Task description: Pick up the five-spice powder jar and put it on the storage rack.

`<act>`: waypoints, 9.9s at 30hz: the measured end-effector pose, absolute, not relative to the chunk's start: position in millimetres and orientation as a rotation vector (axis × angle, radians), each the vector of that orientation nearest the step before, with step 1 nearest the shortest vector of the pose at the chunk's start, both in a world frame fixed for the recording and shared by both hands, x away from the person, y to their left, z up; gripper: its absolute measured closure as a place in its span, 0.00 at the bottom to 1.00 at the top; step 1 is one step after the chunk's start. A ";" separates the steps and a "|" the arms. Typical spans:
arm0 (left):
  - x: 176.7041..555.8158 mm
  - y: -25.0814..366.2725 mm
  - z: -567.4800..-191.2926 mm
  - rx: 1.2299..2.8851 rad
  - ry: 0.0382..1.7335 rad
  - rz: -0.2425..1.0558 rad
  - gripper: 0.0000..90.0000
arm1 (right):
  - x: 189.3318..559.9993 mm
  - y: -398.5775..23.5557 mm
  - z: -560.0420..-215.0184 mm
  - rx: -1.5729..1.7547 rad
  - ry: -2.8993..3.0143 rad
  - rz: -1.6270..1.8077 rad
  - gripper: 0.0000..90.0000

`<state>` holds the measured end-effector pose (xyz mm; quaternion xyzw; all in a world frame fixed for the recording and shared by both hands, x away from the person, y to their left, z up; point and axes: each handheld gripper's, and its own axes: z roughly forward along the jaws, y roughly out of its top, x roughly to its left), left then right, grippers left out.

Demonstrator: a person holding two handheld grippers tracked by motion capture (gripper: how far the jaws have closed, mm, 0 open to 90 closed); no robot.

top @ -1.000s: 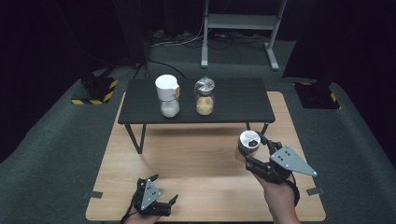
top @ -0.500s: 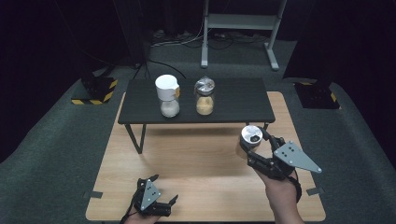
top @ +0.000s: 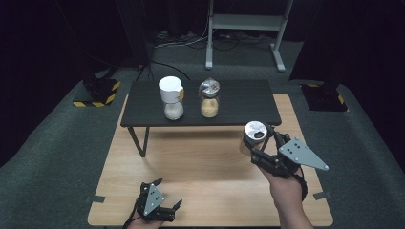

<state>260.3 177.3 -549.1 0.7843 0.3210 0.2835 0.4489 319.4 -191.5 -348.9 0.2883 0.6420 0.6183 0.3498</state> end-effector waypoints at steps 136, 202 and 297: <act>259.3 183.0 -548.7 1.901 0.771 0.666 0.01 | 448.7 -163.8 -330.7 0.904 1.588 1.575 0.38; 260.2 181.3 -548.8 1.921 0.760 0.657 0.01 | 410.0 -174.3 -342.6 0.918 1.630 1.547 0.00; 259.7 179.7 -548.9 1.931 0.760 0.673 0.01 | 327.4 -189.5 -456.7 0.885 1.822 1.379 0.00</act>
